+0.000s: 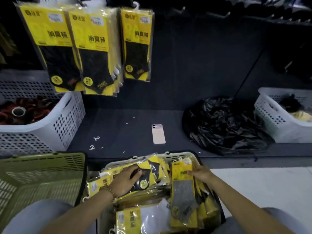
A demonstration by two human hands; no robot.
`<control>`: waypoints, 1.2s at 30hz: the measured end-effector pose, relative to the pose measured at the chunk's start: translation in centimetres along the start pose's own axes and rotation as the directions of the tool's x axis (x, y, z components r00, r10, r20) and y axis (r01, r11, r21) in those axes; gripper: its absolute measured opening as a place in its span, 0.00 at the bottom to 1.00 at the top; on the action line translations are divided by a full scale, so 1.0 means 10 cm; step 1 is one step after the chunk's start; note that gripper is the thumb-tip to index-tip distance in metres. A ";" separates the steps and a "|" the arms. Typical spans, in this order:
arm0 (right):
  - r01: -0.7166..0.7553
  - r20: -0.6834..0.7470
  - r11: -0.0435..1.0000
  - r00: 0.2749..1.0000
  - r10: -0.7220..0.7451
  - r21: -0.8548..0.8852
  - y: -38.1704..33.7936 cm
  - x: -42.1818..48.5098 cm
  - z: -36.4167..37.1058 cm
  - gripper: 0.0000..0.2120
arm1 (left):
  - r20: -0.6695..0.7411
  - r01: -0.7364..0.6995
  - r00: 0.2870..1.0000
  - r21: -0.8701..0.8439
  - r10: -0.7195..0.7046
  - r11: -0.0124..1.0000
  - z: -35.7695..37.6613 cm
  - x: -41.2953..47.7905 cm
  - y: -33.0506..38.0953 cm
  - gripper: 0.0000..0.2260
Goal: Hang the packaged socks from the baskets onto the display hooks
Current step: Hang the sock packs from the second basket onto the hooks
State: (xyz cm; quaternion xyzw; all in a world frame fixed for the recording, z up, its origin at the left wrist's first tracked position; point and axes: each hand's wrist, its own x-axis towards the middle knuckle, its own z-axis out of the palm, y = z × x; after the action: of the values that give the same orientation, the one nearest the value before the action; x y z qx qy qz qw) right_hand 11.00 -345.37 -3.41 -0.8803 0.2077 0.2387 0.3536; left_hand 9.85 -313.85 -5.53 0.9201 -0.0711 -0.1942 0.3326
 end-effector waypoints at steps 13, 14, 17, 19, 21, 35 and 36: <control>-0.018 0.141 0.968 0.990 -0.018 0.249 -0.12 0.02 -0.13 0.16 | 0.068 0.013 0.998 -0.097 -0.006 0.995 -0.05 -0.01 0.20 0.27; 0.017 0.136 0.958 0.989 -0.059 0.287 -0.18 -0.03 -0.23 0.14 | 0.097 0.014 0.995 -0.095 -0.005 0.995 -0.05 0.00 0.22 0.29; 0.079 0.163 0.887 0.972 -0.170 0.455 -0.33 -0.21 -0.38 0.13 | 0.165 0.043 0.986 -0.158 -0.016 0.987 -0.06 0.02 0.30 0.30; 0.102 0.179 0.819 0.954 -0.242 0.564 -0.42 -0.32 -0.34 0.14 | 0.197 0.093 0.980 -0.364 -0.021 0.927 -0.09 0.01 0.44 0.31; 0.151 0.178 0.763 0.927 -0.330 0.629 -0.51 -0.41 -0.21 0.14 | 0.260 0.186 0.965 -0.625 -0.022 0.758 -0.14 0.00 0.58 0.31; 0.509 -0.234 0.615 0.849 -0.474 0.602 -1.29 -0.70 0.11 0.10 | -0.071 0.037 0.983 -0.830 -0.172 0.556 -0.70 -0.12 0.70 0.22; 0.517 -0.237 0.594 0.841 -0.486 0.617 -1.36 -0.73 0.12 0.09 | -0.106 0.020 0.975 -0.834 -0.197 0.551 -0.76 -0.14 0.73 0.23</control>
State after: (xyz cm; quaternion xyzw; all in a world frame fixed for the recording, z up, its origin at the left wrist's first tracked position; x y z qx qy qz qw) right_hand 12.12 -334.04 7.07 -0.7244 0.0298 0.0214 0.6884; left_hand 11.66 -314.71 4.91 0.6720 0.1173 -0.1376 0.7182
